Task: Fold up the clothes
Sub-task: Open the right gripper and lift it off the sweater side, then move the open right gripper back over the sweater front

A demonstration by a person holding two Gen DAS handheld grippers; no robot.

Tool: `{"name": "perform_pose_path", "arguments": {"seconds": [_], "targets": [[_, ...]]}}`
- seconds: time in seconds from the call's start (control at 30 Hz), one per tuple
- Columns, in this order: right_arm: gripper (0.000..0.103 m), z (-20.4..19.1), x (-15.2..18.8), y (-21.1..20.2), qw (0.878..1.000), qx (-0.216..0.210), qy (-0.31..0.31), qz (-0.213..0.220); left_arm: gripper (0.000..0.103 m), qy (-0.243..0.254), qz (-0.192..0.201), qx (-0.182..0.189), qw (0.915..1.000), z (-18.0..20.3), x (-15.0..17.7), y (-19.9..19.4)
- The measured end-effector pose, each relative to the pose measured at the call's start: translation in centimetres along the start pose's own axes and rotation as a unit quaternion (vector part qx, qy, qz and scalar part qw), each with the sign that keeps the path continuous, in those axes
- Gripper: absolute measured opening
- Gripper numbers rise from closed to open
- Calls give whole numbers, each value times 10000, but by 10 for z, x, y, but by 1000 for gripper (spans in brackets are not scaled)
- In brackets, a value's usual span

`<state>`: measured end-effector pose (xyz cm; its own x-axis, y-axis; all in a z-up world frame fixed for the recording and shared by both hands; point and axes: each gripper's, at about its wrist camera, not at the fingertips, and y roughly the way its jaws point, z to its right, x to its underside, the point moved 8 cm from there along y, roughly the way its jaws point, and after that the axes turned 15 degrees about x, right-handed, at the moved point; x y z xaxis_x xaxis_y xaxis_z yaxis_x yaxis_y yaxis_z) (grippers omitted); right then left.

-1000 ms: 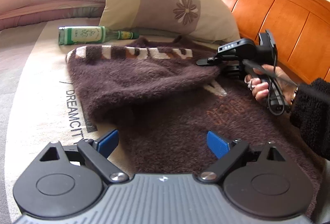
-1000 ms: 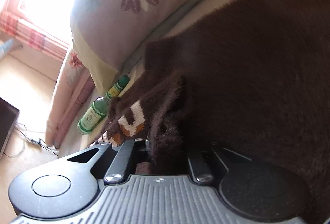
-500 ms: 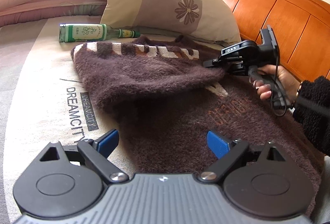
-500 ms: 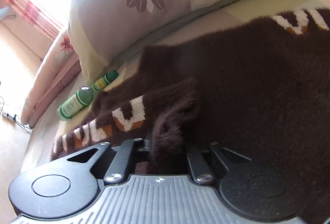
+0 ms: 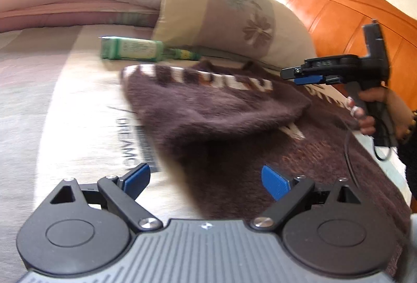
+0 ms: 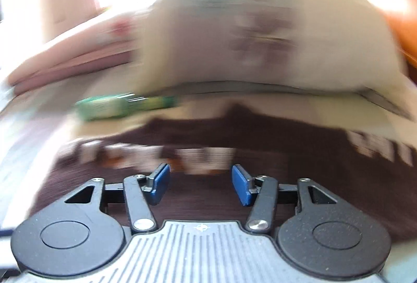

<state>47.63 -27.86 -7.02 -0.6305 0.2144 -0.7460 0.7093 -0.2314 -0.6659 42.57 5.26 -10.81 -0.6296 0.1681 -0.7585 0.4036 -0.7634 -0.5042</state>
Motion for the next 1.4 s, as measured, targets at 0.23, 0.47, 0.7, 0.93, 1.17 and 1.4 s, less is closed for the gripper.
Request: {"name": "perform_pose_path", "arguments": {"seconds": [0.23,0.47,0.7,0.93,1.17,1.4], "targets": [[63,-144,29,19,9860,-1128,-1120,-498,93,-500,62,-531,9973,-41,-1,-20],[75,-176,47,23,9820,-1034,-1493,-519,93,-737,209,-666,9948,-53,-5,-31],[79,-170,48,6,9826,-804,-1645,-316,93,-729,293,-571,9953,-48,-8,-32],[83,-132,51,8,9885,-1007,-846,-744,93,-636,197,-565,9962,-43,-7,-27],[92,-76,64,25,9928,-311,-717,-906,93,-559,92,-558,9968,-39,-4,-23],[95,-92,18,34,9962,-262,-375,-735,93,-526,19,-590,9969,-40,-2,-19]]}}
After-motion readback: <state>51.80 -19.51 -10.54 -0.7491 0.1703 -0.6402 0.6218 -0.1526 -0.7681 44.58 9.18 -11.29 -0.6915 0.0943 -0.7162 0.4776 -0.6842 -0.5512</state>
